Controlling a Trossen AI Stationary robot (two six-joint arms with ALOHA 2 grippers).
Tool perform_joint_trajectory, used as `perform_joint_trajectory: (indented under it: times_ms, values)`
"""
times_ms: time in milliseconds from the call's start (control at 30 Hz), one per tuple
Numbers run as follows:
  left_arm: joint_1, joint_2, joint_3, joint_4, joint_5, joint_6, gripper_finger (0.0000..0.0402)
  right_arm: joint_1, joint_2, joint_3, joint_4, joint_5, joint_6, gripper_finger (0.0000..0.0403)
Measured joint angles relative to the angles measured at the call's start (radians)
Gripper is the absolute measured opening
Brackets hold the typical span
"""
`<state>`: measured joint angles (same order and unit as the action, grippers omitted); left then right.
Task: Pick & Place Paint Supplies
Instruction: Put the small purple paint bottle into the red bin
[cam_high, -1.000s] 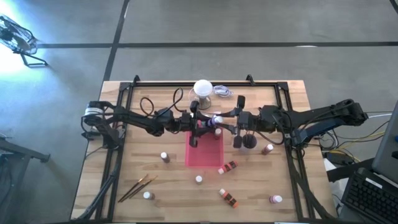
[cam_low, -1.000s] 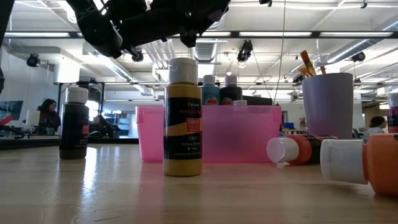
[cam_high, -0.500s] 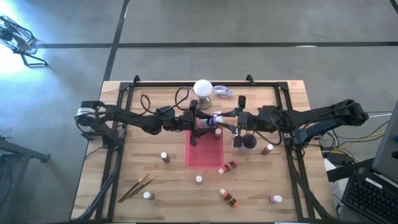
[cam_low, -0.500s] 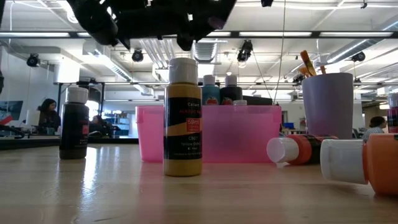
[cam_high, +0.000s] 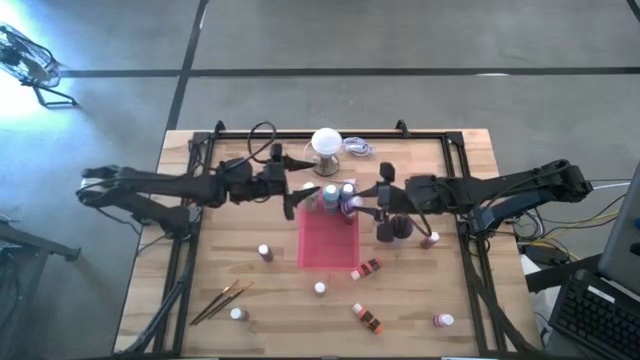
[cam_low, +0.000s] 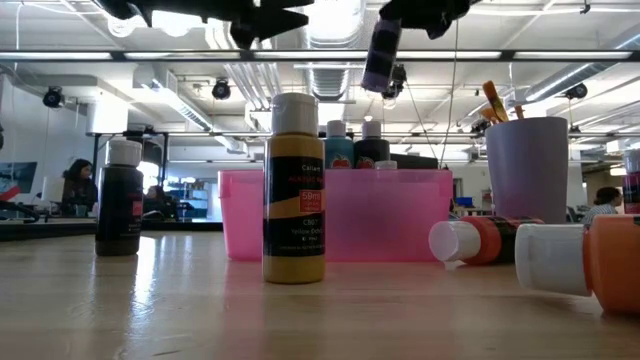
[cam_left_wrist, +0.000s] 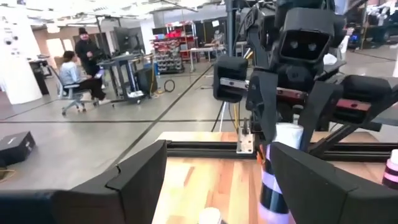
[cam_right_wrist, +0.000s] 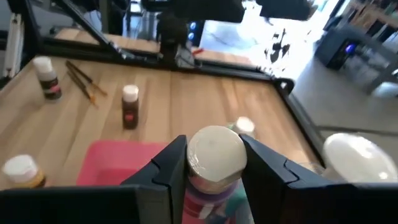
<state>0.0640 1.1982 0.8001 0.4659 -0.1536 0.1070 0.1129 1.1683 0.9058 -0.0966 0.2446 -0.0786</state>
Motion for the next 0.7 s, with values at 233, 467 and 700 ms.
perform_joint_trajectory:
  times_ms: [233,467,700]
  values:
    - [0.0,-0.012,-0.051,-0.004,-0.005,-0.016,0.0286,0.0,0.018,-0.016,0.017,-0.044,0.027,0.0121]
    - [0.001,-0.004,-0.074,-0.003,-0.006,-0.031,0.0284,-0.014,0.141,-0.014,0.075,-0.043,-0.035,0.0114]
    - [0.001,-0.004,-0.087,-0.003,-0.006,-0.032,0.0284,-0.025,0.232,0.001,0.134,-0.012,-0.008,0.012]
